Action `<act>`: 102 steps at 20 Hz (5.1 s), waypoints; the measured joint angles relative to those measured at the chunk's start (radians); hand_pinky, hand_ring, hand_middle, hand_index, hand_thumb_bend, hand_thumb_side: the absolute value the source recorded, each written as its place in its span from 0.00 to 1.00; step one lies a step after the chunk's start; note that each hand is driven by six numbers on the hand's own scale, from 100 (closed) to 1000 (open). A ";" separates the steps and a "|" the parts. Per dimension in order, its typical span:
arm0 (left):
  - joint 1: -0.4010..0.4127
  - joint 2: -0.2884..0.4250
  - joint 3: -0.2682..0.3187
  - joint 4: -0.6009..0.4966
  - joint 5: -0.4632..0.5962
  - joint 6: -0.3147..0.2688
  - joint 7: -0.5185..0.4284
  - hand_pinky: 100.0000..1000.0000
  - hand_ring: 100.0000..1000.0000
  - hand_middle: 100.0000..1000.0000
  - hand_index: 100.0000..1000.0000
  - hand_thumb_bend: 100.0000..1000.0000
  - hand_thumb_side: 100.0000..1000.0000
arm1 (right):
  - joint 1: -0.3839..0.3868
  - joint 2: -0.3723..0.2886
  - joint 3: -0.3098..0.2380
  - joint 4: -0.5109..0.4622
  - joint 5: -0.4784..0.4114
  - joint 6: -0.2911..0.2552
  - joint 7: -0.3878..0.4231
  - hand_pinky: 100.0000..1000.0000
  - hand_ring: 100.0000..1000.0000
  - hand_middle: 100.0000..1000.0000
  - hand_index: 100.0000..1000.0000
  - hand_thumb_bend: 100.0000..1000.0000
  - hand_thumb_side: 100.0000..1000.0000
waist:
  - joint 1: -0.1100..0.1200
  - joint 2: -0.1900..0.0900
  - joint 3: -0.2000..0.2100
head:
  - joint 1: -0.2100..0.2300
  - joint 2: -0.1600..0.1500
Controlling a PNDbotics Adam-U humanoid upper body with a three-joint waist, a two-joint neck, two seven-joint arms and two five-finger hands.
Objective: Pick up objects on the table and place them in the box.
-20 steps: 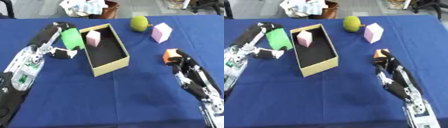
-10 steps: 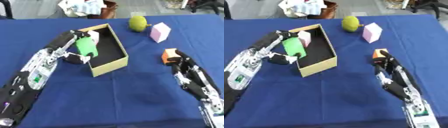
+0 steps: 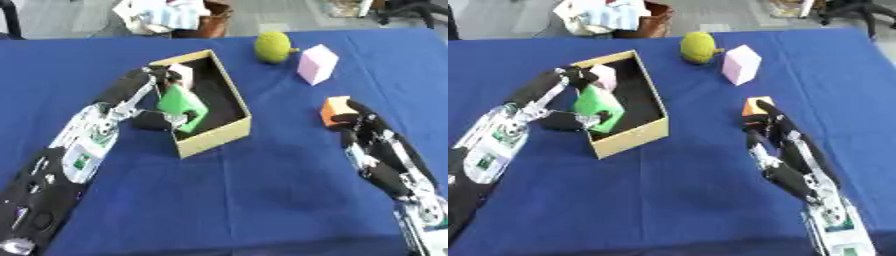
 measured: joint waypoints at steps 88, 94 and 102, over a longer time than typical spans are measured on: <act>0.307 0.043 0.206 -0.399 0.333 0.122 0.112 0.76 0.65 0.67 0.81 0.10 0.55 | -0.615 -0.409 0.128 0.739 1.197 -0.444 0.145 0.84 0.94 0.91 0.94 0.19 0.55 | -0.009 -0.012 0.071 | -0.068 0.000; 0.307 0.035 0.206 -0.399 0.332 0.122 0.112 0.76 0.65 0.67 0.81 0.10 0.55 | -0.614 -0.399 0.116 0.744 1.193 -0.434 0.131 0.84 0.93 0.90 0.94 0.13 0.49 | -0.009 -0.012 0.070 | -0.069 0.000; 0.307 0.035 0.206 -0.399 0.332 0.122 0.112 0.76 0.65 0.67 0.81 0.08 0.56 | -0.617 -0.389 0.109 0.744 1.172 -0.422 0.133 0.79 0.88 0.80 0.86 0.11 0.31 | -0.007 -0.012 0.070 | -0.073 0.000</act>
